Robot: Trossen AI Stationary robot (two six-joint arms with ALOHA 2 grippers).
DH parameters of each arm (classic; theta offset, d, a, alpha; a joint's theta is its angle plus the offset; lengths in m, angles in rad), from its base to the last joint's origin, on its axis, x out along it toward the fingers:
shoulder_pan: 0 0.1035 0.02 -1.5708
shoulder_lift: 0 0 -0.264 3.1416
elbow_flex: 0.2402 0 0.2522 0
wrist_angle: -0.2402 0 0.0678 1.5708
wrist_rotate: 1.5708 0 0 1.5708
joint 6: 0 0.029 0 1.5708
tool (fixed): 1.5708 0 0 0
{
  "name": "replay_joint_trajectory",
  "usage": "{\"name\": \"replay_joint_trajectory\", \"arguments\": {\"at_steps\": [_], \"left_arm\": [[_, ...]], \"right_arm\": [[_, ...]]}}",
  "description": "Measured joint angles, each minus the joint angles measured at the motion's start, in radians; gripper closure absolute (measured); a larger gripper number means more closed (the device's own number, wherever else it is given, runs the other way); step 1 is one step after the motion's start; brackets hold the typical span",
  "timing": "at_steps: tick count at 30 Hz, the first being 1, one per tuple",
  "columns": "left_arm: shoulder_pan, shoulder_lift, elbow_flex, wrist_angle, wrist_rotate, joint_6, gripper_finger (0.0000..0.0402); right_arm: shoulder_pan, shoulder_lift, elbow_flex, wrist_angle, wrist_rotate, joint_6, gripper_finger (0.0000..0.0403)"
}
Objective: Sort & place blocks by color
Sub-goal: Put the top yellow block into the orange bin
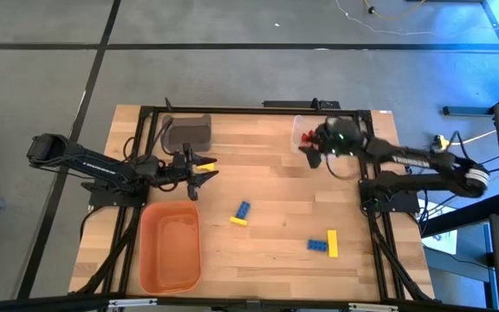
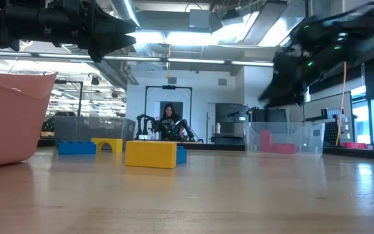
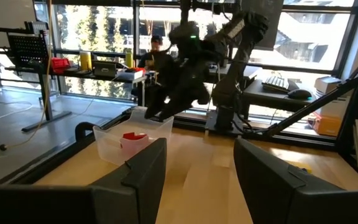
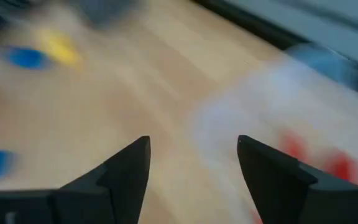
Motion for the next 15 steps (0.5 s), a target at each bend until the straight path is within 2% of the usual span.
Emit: {"name": "replay_joint_trajectory", "arguments": {"at_steps": [5,8,11,15], "left_arm": [[0.000,0.000,0.000,0.000,0.000,0.000,0.0221],[0.000,0.000,0.000,0.000,0.000,0.000,0.0221],[0.000,0.000,0.000,0.000,0.000,0.000,0.0221],[0.000,0.000,0.000,-0.016,0.000,0.000,0.0221]], "right_arm": [[0.129,-0.111,-0.226,0.561,-0.131,0.085,0.0163],[0.177,-0.130,-0.307,0.808,-0.164,0.088,0.0163],[0.209,-0.132,-0.353,0.911,-0.165,0.052,0.0163],[0.223,-0.131,-0.355,0.920,-0.158,0.018,0.0163]]}}
